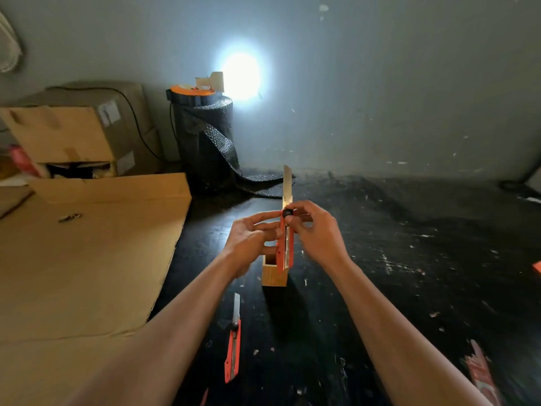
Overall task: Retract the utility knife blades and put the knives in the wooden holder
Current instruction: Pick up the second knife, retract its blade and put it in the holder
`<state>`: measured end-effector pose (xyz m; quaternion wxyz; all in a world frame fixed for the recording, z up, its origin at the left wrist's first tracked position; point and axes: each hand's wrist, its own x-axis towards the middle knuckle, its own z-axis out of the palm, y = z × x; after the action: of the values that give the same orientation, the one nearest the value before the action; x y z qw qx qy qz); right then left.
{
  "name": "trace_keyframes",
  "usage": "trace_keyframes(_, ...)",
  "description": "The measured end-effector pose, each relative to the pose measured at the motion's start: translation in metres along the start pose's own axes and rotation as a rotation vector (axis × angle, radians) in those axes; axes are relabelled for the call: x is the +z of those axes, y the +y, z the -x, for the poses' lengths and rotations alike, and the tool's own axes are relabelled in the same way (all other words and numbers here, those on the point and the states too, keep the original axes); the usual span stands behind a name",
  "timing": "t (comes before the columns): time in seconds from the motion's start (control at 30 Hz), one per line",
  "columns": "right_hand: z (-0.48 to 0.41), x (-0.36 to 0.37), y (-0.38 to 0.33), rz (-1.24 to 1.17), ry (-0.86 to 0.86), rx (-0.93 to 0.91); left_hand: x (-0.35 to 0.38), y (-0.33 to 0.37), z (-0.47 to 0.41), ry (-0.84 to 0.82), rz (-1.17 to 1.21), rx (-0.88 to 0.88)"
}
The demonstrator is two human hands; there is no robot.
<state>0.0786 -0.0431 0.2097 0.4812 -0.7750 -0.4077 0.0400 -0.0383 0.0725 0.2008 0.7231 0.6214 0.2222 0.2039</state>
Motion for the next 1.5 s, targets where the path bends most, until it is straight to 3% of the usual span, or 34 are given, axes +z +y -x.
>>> trace_keyframes(0.43,0.016,0.002,-0.004,-0.096,-0.077,0.051,-0.005,0.011,0.004,0.036,0.101,-0.039)
trace_keyframes(0.83,0.024,-0.006,-0.004,-0.037,-0.201,0.071,-0.001,0.02,-0.005,0.096,0.039,-0.029)
trace_keyframes(1.5,0.032,-0.002,-0.014,-0.106,-0.137,0.075,0.006,0.034,-0.006,0.157,-0.115,0.149)
